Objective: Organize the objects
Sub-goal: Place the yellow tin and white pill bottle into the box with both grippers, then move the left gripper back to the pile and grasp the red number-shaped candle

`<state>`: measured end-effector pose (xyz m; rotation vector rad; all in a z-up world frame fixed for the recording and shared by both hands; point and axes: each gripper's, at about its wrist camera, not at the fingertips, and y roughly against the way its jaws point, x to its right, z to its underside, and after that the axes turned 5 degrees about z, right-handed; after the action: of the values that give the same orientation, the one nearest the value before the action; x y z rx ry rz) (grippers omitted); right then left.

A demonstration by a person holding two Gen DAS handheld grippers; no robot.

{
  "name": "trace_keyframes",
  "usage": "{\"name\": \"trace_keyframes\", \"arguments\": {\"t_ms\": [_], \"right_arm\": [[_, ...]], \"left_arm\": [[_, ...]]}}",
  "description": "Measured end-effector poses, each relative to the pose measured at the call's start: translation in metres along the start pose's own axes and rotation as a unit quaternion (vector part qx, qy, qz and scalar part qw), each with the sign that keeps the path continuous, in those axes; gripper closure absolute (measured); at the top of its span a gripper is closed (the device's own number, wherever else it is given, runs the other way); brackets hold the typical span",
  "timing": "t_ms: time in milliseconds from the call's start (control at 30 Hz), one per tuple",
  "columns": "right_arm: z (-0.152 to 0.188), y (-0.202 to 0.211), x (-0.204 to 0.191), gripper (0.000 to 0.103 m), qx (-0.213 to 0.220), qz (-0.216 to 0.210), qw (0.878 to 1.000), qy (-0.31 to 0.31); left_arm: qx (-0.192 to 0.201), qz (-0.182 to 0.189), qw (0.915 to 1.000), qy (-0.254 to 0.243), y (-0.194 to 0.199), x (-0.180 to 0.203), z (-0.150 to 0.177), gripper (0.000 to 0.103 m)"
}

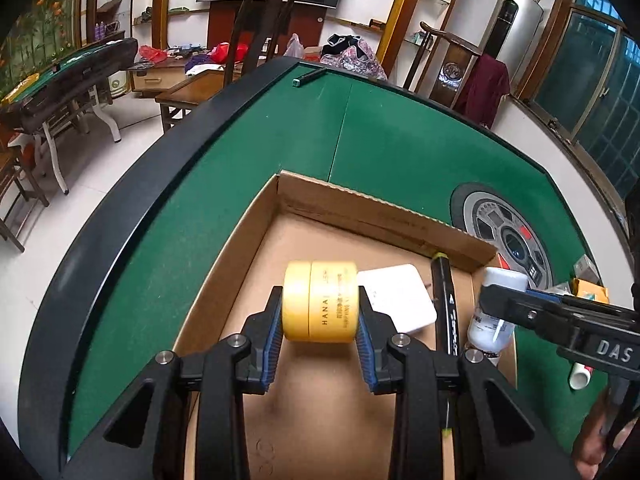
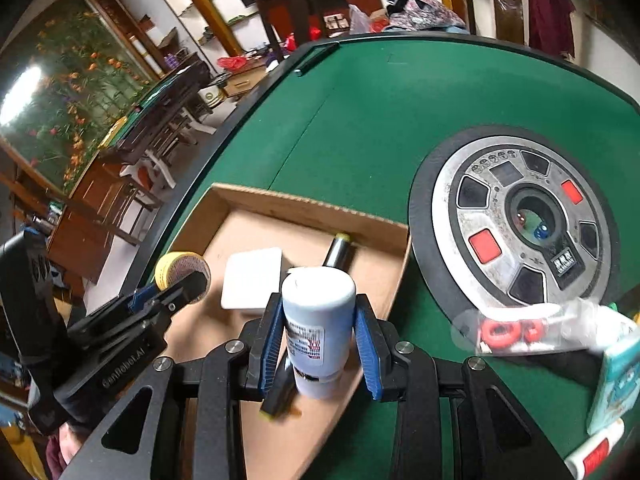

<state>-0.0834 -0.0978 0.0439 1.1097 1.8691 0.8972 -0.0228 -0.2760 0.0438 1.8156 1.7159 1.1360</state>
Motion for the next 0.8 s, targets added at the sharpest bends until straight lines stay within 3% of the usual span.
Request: {"name": "trace_keyframes", "arguments": {"t_ms": [33,67,133,267,367,533,800], "right_arm": [[-0.002,-0.002,0.000,0.065,-0.001,0.007,1.000,-0.002],[-0.004,-0.004,-0.001,0.065,0.001,0.016,1.000,-0.001],[-0.005,-0.010,-0.002,0.064,0.001,0.029,1.000,0.005],[-0.002,0.009,0.007,0.052,0.044,0.028,0.999,-0.008],[0.007,0.037,0.019,0.025,0.091,0.021,0.995,-0.032],[0.033,0.079,0.037,0.022,0.131,0.031,0.990,-0.028],[0.094,0.116,0.090,0.019,0.140,0.044,0.988,-0.050]], "left_arm": [[-0.001,0.009,0.9999,0.007,-0.001,-0.001,0.000,0.064],[-0.002,0.018,0.9996,0.020,-0.002,-0.003,0.000,0.048],[-0.003,0.016,0.9991,0.039,-0.002,-0.007,0.004,0.028],[0.006,0.029,0.9963,0.081,0.006,-0.018,0.013,0.023],[0.017,0.042,0.9925,0.113,0.017,-0.027,0.019,0.022],[0.002,0.018,0.9949,0.099,0.028,-0.022,0.035,0.021],[-0.001,0.000,0.9948,0.101,0.046,-0.018,0.060,0.013]]}}
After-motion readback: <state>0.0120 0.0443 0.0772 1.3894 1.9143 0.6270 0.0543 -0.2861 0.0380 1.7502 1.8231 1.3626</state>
